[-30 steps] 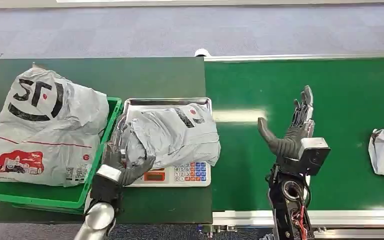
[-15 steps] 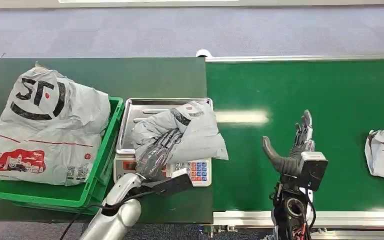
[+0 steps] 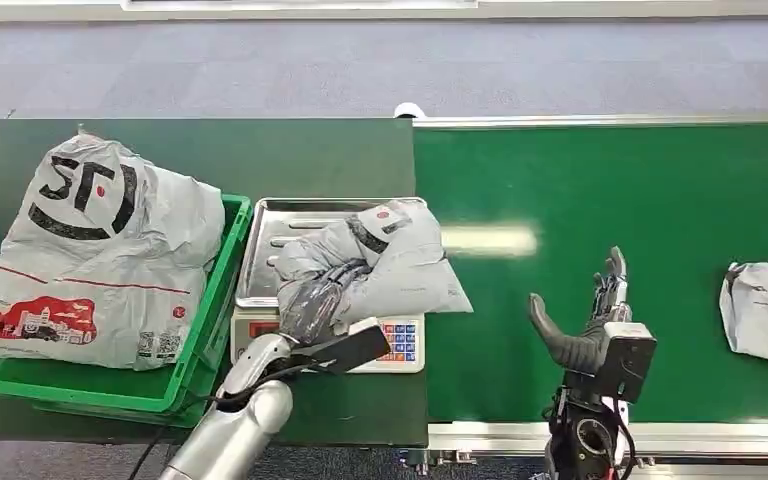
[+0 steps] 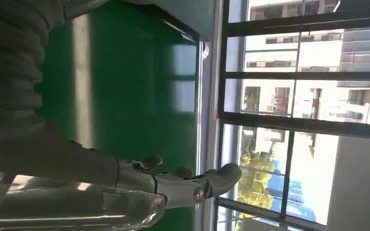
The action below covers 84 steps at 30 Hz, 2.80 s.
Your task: Moved the parcel from conveyor to table for the left to box.
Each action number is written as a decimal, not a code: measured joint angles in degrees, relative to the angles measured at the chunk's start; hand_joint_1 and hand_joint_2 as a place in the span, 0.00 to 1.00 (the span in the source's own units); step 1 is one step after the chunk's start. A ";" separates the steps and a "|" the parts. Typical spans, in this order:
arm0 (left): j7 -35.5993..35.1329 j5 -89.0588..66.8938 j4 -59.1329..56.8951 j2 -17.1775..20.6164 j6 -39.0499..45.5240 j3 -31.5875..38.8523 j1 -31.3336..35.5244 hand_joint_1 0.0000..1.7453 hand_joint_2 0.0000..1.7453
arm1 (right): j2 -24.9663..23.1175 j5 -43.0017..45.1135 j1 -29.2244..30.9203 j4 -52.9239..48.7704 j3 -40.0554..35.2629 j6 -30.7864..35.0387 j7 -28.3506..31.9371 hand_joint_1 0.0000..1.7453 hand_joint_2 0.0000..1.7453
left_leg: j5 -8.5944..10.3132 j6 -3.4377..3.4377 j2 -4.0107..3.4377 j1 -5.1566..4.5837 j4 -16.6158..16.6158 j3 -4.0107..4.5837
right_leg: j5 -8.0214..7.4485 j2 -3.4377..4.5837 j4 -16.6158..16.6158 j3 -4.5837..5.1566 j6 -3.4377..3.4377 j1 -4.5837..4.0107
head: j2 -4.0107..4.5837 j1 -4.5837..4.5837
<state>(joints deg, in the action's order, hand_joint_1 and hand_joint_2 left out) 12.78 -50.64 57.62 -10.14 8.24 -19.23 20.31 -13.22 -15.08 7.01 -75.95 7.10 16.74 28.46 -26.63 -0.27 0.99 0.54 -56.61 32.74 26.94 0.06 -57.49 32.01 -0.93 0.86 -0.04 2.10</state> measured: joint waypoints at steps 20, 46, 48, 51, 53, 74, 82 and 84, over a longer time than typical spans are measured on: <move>15.33 19.28 8.24 -0.02 0.09 3.17 -5.47 1.00 1.00 | -0.22 0.02 -0.24 0.50 0.31 -1.16 0.11 0.00 1.00 | -0.02 -0.01 -0.07 0.00 0.01 0.30 | 0.02 0.03 0.00 0.32 0.01 -0.01 | 0.00 0.00; 27.13 27.16 27.34 3.28 30.25 15.02 -9.71 1.00 1.00 | -0.26 2.14 1.03 4.13 -0.22 -0.83 1.97 0.00 1.00 | -0.01 -0.02 -0.13 0.03 0.01 0.56 | 0.02 0.12 -0.02 0.63 0.03 -0.07 | 0.00 0.00; 27.15 24.82 28.21 3.30 30.86 16.10 -9.72 1.00 1.00 | -0.26 2.23 1.03 4.19 -0.22 -0.68 1.97 0.00 1.00 | -0.01 -0.02 -0.15 0.03 0.01 0.57 | 0.01 0.12 -0.02 0.64 0.03 -0.07 | 0.00 0.00; 27.22 15.86 31.47 2.01 31.25 21.05 -9.56 1.00 1.00 | -0.26 2.67 1.01 4.28 -0.26 -0.33 1.97 0.00 1.00 | -0.01 -0.02 -0.27 0.03 0.01 0.58 | 0.01 0.17 -0.02 0.67 0.03 -0.06 | 0.00 0.00; 27.24 10.39 33.77 0.59 31.28 25.41 -9.25 1.00 1.00 | -0.26 2.84 0.92 4.28 -0.33 0.07 1.97 0.00 1.00 | -0.01 -0.02 -0.31 0.03 0.01 0.58 | 0.01 0.20 -0.02 0.70 0.03 -0.07 | 0.00 -0.02; 12.76 -14.65 29.60 -4.90 31.34 45.53 -6.67 0.00 1.00 | -0.24 2.67 0.10 4.11 -1.46 0.74 0.72 0.00 1.00 | -0.01 -0.02 -0.37 0.05 0.01 0.61 | 0.00 0.38 -0.02 0.81 0.05 -0.09 | 0.02 -0.02; 7.53 -19.42 26.53 -3.96 31.39 45.13 -5.90 0.00 1.00 | -0.24 2.08 0.32 4.08 -1.44 0.33 0.35 0.00 1.00 | -0.02 -0.02 -0.36 0.04 0.01 0.64 | 0.00 0.38 -0.02 0.81 0.05 -0.08 | 0.00 0.00; 7.39 -19.68 26.51 -3.94 31.38 45.13 -5.71 0.00 1.00 | -0.24 2.03 0.34 4.08 -1.44 0.20 0.35 0.00 1.00 | -0.02 -0.02 -0.36 0.04 0.01 0.64 | 0.00 0.37 -0.02 0.81 0.05 -0.08 | 0.02 0.00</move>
<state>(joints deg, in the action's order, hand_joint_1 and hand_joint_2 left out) 20.17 -70.31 84.13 -14.08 39.63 25.90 14.59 -13.46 -13.05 7.35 -71.87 5.66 16.94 28.81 -26.65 -0.29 0.63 0.59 -56.60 33.38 26.93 0.43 -57.51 32.82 -0.88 0.77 -0.02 2.10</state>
